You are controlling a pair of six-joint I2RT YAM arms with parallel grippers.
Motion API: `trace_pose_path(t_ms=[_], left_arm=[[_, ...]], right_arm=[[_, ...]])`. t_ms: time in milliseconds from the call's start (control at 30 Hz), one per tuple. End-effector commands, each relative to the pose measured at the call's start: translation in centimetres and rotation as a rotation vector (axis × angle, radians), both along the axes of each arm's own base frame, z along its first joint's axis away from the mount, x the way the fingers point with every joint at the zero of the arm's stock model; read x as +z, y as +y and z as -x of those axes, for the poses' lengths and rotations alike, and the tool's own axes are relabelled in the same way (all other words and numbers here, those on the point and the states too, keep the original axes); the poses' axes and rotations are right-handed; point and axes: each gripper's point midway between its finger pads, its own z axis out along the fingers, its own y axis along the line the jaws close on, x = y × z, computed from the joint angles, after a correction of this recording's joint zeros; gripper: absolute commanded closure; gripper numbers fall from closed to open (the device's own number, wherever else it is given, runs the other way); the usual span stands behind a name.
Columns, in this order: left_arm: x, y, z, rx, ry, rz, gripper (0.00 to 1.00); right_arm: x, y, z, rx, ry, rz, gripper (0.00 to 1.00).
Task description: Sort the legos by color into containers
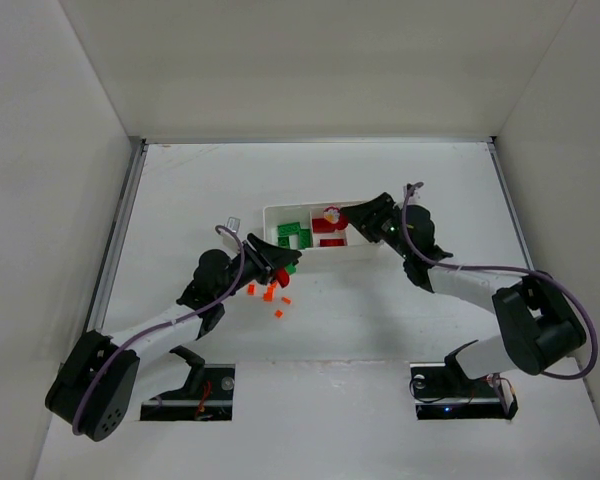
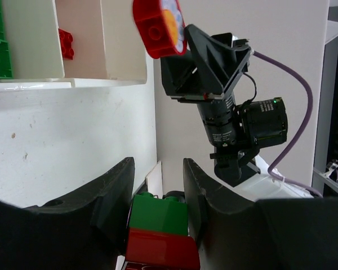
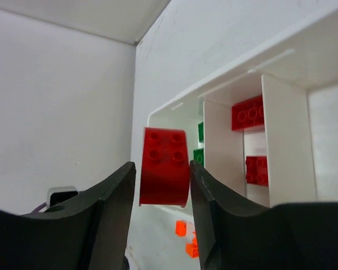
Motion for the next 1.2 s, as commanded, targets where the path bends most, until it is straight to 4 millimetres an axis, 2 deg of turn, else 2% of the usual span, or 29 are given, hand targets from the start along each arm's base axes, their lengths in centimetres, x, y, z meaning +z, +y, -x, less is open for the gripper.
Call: trace_pose_path(t_ms=[0, 167, 233, 300, 400, 467, 633, 767, 833, 967, 1167], left_arm=[[3.3, -0.3, -0.6, -0.006, -0.101, 0.042, 0.64], [3.4, -0.5, -0.6, -0.008, -0.103, 0.043, 0.65], [3.5, -0.6, -0.6, -0.010, -0.099, 0.048, 0.65], [3.9, -0.8, -0.5, -0.019, -0.098, 0.062, 0.65], [4.7, -1.0, -0.1, -0.043, -0.069, 0.097, 0.67], [4.9, -1.1, 0.3, -0.070, -0.039, 0.121, 0.68], [5.7, -1.5, 1.3, -0.124, -0.012, 0.165, 0.70], [6.0, -2.0, 2.0, -0.159, 0.011, 0.182, 0.71], [6.2, -2.2, 2.1, -0.169, 0.025, 0.193, 0.71], [6.7, -3.0, 2.6, -0.197, 0.044, 0.210, 0.70], [6.5, -3.8, 3.1, -0.208, 0.068, 0.214, 0.70]], right_arm=[[1.3, -0.5, -1.6, -0.058, -0.046, 0.072, 0.47], [1.1, -1.1, -1.7, -0.090, -0.050, 0.113, 0.32], [1.4, -1.1, -1.2, -0.084, -0.059, 0.116, 0.32], [2.7, -0.4, 0.0, -0.046, -0.126, 0.134, 0.34], [4.6, 1.8, 4.0, 0.081, -0.308, 0.264, 0.32], [5.5, 3.3, 7.1, 0.162, -0.413, 0.340, 0.28], [5.3, 5.9, 13.8, 0.322, -0.562, 0.490, 0.12], [5.5, 7.5, 17.3, 0.407, -0.642, 0.532, 0.03], [5.7, 8.0, 17.9, 0.412, -0.662, 0.554, 0.00], [5.7, 8.2, 17.4, 0.387, -0.666, 0.614, 0.00], [6.2, 9.9, 18.2, 0.402, -0.695, 0.637, 0.00]])
